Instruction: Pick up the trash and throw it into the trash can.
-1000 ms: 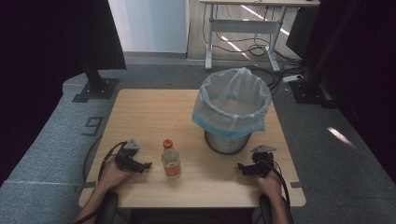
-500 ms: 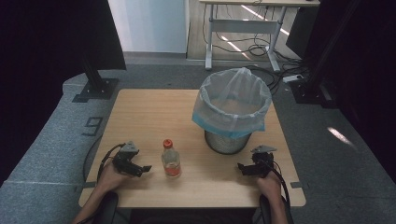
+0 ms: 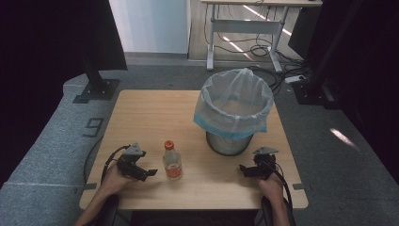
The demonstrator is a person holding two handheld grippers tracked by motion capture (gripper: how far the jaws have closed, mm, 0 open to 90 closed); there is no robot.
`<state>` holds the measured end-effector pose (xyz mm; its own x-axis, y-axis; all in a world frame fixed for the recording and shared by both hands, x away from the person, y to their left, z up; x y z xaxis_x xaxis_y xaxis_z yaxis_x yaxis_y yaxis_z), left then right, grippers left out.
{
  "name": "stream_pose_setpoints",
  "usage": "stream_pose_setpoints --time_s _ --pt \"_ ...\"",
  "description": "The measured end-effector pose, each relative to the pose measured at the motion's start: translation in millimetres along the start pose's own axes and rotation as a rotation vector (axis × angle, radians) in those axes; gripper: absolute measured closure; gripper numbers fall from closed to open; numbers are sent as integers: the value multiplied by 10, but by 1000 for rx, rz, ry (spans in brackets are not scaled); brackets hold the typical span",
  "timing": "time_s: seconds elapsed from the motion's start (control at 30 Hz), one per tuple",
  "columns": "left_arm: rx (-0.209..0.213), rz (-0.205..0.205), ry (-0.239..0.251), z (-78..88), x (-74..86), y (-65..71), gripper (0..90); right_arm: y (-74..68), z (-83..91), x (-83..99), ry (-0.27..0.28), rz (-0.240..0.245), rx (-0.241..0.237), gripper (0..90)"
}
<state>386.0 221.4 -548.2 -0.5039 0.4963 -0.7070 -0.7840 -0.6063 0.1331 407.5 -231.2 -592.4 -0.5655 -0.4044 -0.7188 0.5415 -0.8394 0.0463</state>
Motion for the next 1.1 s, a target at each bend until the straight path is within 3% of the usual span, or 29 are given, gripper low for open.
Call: stream_pose_setpoints --time_s 0.23,0.47,0.83,1.1 --pt "29 -19 10 9 -93 113 8 -4 1 1 0 0 0 0" --pt "65 -87 3 -10 -245 301 8 -8 3 2 0 -1 -1 0" --pt "100 -121 11 -118 -419 411 19 -13 5 4 0 3 -3 0" --pt "127 -140 16 -205 -526 470 83 -15 7 5 0 4 -4 0"
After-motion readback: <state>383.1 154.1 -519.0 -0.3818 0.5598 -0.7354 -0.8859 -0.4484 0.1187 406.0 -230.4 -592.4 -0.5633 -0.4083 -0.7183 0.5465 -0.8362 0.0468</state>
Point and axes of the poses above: each handheld gripper's, and its own axes: z roughly backward along the jaws, x roughly out of its underside, y roughly to its right, the point moved 5 cm from there along -z, roughly forward along the jaws, and after that the axes turned 4 degrees about z, right-handed, at the moved point
